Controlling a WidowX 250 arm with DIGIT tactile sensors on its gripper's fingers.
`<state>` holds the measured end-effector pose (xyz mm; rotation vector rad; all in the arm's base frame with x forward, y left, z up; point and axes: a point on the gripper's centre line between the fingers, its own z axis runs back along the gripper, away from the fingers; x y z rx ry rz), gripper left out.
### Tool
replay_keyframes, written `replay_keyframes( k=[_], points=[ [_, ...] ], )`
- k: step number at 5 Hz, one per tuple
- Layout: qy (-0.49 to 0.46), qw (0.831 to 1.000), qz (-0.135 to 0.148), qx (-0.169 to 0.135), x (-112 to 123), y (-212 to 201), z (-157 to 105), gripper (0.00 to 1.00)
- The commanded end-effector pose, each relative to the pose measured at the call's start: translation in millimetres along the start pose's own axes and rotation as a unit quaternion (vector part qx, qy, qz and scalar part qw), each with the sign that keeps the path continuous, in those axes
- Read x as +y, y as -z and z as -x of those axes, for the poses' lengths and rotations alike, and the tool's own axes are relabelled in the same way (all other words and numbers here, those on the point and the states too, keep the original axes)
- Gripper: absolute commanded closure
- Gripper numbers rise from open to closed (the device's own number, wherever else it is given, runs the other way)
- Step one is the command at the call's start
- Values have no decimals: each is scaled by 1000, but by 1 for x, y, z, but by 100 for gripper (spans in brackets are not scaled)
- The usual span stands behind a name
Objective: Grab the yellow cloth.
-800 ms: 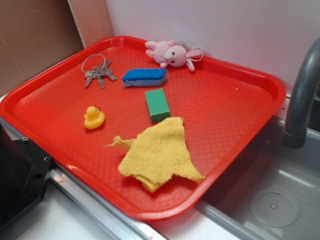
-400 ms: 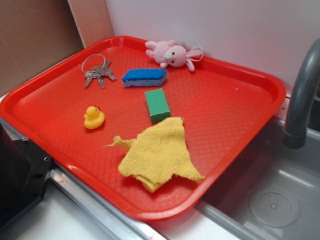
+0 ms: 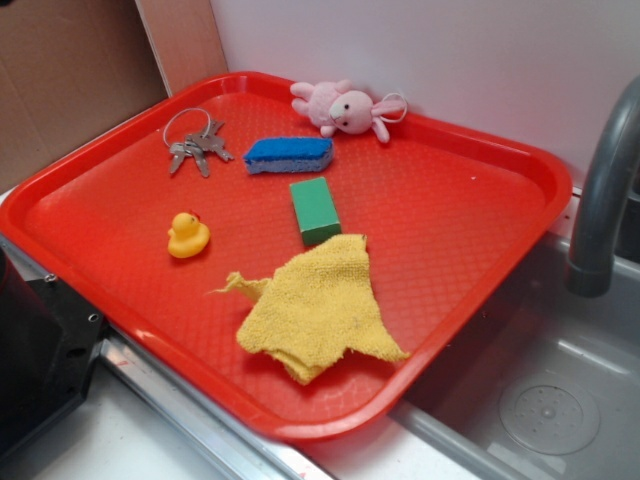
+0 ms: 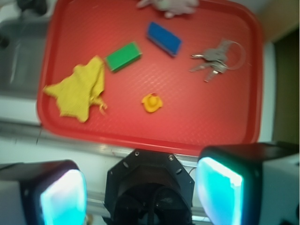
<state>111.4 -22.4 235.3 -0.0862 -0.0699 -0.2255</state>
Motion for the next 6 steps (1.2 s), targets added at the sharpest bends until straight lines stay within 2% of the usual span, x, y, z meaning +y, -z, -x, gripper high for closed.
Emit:
replay_keyframes(
  k=[1, 2, 3, 4, 5, 6],
  points=[
    [118, 993, -10, 14, -27, 0, -1, 0],
    [125, 992, -31, 21, -38, 3, -1, 0],
    [94, 992, -75, 34, -76, 60, -37, 0],
    [53, 996, -56, 52, -87, 111, -38, 0],
    [64, 994, -35, 77, -86, 151, -44, 0],
    [62, 993, -42, 96, -84, 177, -35, 0]
  ],
)
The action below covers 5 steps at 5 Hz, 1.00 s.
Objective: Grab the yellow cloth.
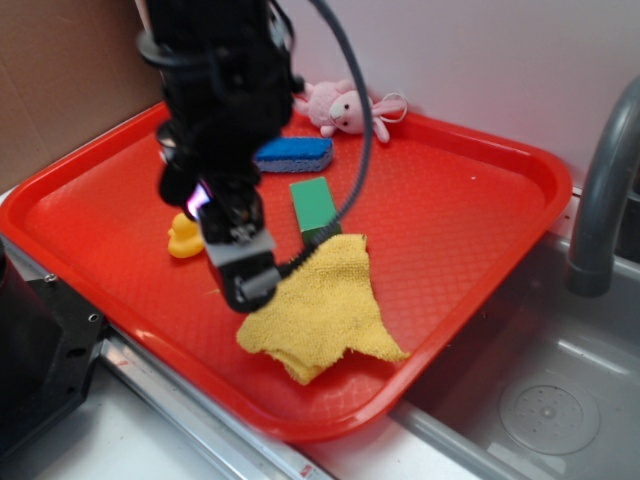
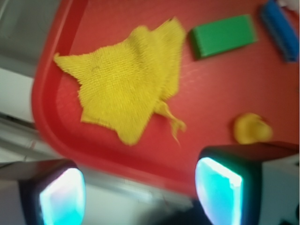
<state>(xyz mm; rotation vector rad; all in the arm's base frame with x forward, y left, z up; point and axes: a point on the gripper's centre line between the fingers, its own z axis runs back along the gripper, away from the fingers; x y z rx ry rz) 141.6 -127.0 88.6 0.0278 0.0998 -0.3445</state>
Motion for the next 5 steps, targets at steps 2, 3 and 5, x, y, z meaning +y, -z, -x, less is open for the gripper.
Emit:
replay_keyframes(
  k=[2, 3, 5],
  points=[
    [21, 1000, 8, 21, 8, 51, -21, 0],
    [24, 999, 14, 24, 12, 57, -33, 0],
    [33, 999, 29, 21, 14, 66, -39, 100]
  ],
)
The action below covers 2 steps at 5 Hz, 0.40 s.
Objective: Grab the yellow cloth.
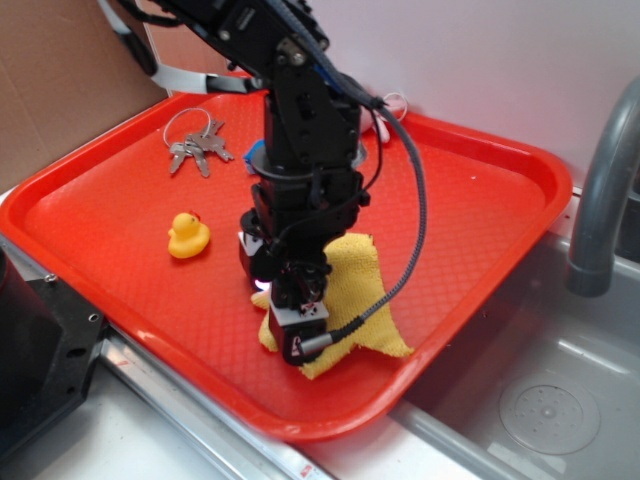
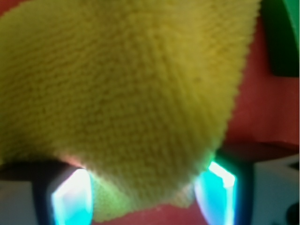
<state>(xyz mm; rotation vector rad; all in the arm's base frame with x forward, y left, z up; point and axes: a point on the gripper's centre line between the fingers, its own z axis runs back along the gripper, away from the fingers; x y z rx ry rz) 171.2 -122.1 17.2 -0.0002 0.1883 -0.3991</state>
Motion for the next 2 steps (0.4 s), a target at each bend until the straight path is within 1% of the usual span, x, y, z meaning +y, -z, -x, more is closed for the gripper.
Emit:
replay_keyframes(
  k=[1, 2],
  points=[
    [6, 1000, 9, -20, -2, -5, -2, 100],
    [4, 1000, 2, -20, -1, -6, -3, 100]
  ],
)
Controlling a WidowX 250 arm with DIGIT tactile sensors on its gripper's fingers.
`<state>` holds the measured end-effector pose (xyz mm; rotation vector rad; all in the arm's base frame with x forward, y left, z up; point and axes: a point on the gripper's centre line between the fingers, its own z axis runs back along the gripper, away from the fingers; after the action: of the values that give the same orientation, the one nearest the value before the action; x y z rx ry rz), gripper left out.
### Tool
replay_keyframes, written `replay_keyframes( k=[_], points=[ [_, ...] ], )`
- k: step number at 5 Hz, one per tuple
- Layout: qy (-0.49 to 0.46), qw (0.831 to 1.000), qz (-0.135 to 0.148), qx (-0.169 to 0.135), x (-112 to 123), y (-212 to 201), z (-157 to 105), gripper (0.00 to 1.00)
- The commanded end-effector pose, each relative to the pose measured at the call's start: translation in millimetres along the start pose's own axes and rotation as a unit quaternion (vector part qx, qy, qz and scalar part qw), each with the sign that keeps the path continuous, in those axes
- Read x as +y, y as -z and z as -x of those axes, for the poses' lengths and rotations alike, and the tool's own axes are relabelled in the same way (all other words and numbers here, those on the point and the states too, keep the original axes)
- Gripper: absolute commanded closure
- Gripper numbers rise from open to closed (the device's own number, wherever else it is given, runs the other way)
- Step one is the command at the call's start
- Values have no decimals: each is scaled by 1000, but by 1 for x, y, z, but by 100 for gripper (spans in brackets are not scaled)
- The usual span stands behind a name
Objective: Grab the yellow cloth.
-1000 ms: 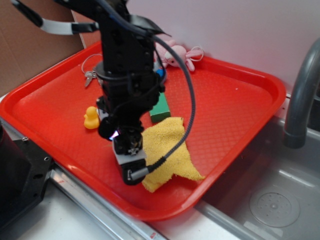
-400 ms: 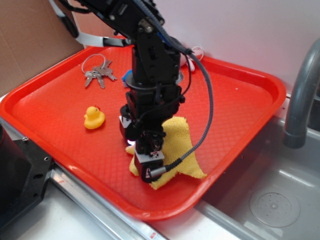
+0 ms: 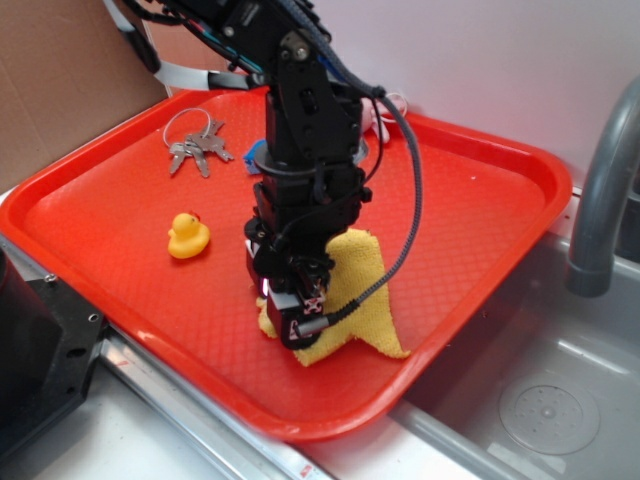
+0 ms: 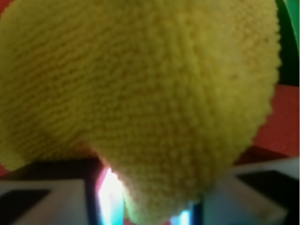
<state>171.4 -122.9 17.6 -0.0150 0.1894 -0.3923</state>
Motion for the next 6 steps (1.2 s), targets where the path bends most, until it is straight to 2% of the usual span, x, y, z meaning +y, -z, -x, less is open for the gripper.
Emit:
replay_keyframes(
  k=[1, 2, 3, 5, 6],
  points=[
    [-11, 1000, 1, -25, 3, -32, 2, 100],
    [-38, 998, 25, -44, 21, -78, 14, 100],
    [-81, 995, 42, -45, 45, -121, 31, 100],
    [-212, 969, 49, -115, 88, -170, 91, 100],
    [-237, 963, 41, -124, 104, -171, 103, 100]
  ],
)
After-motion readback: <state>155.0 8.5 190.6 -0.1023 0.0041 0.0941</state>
